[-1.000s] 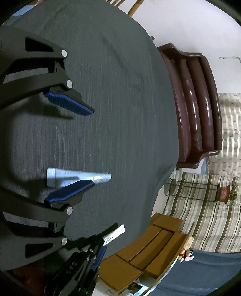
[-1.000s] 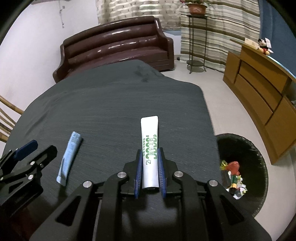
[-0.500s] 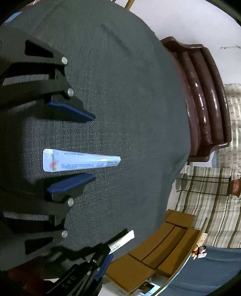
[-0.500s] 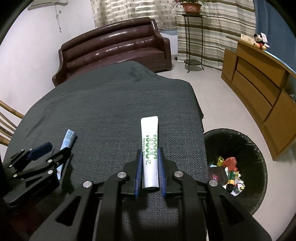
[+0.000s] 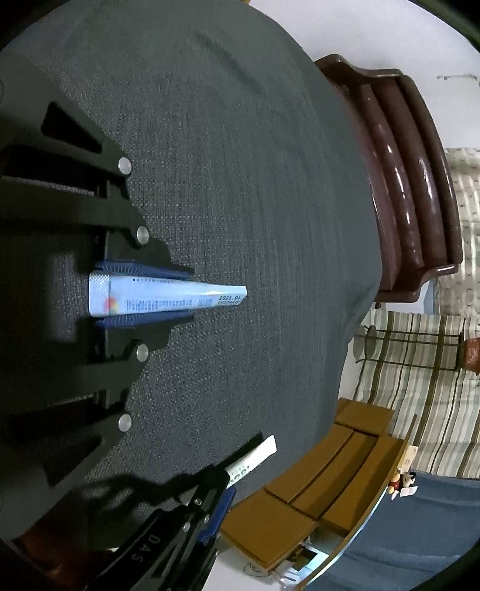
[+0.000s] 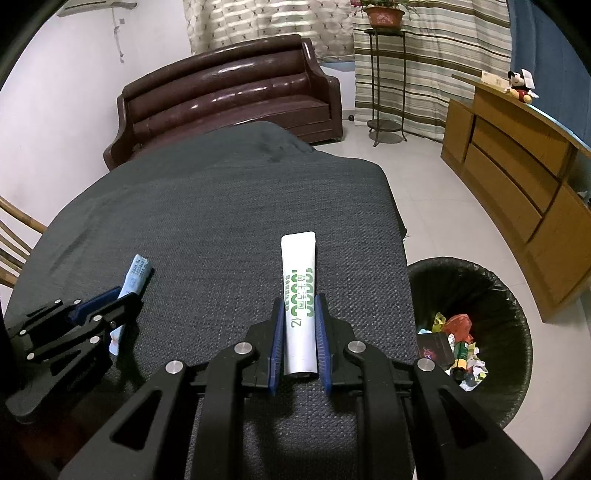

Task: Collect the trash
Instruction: 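Carry both tubes over the bin and open both tools to drop them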

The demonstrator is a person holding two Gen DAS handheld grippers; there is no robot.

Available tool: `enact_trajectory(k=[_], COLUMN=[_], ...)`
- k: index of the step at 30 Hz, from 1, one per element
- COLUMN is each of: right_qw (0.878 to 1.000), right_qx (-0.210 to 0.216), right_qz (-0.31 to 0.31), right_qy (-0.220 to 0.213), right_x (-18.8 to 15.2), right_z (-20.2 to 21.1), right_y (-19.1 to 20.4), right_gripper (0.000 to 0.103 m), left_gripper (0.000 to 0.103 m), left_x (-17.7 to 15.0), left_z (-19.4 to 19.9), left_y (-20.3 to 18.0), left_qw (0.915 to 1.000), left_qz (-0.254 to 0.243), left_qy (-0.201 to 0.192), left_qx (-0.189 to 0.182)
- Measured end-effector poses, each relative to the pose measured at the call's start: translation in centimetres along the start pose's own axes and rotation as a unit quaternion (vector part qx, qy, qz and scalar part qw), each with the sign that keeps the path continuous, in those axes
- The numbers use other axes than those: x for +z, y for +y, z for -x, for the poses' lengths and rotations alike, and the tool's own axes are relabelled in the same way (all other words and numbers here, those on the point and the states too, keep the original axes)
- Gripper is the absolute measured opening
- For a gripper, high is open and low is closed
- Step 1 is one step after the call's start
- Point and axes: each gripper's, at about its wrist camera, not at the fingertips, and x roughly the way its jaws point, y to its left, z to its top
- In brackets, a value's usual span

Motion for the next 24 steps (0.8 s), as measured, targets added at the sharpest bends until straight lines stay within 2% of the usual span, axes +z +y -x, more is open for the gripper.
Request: enact_trajectory(k=[17,24], right_qw=[1.000,1.000], right_qx=[-0.002,-0.001], right_qz=[0.006,0.001], right_qy=[-0.010,-0.030], right_x=[-0.6,-0.6], right_z=[0.7,2.2], right_y=[0.8,0.4], right_gripper=[0.017,0.017], left_gripper=[0.013,0.013], left_x=[-1.1,-1.3], left_z=[1.5,4.1], left_y=[0.7,0.4], left_qw=[0.9995,0.9978], left_qz=[0.013,0.011], left_qy=[-0.026,-0.064], left_qx=[-0.013,-0.014])
